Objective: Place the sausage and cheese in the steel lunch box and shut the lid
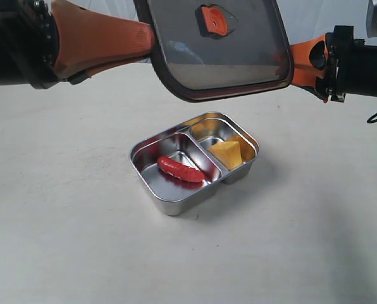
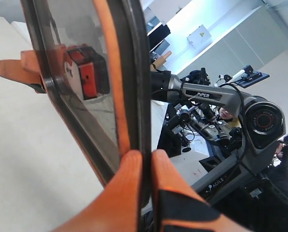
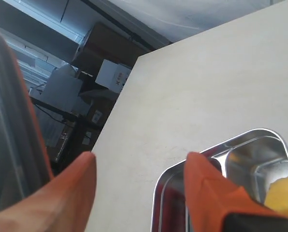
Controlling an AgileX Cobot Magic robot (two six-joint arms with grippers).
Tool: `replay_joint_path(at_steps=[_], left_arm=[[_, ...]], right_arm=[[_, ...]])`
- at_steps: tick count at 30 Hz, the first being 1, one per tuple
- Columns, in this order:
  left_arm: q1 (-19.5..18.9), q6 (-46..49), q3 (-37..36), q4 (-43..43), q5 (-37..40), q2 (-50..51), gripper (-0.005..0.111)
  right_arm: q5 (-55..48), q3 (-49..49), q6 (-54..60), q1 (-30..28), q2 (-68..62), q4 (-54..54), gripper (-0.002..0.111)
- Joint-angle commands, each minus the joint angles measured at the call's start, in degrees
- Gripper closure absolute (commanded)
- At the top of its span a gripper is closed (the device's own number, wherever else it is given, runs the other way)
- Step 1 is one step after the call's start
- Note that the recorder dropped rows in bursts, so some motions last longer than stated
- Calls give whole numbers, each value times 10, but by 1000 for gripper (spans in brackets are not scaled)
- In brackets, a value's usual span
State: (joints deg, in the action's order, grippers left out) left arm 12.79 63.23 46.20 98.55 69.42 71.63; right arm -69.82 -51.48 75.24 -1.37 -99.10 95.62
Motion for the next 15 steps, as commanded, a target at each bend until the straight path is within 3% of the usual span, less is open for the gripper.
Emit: replay_joint_path(at_steps=[1, 4, 15], left_arm=[[3, -3, 1, 9, 5, -3, 107], [3, -1, 1, 14, 5, -3, 107], [3, -3, 1, 12, 5, -2, 107]], right_arm=[[-1, 1, -7, -37, 2, -27, 55], [-1, 4, -14, -62, 7, -46, 55], [-1, 4, -15, -48, 40, -65, 55]])
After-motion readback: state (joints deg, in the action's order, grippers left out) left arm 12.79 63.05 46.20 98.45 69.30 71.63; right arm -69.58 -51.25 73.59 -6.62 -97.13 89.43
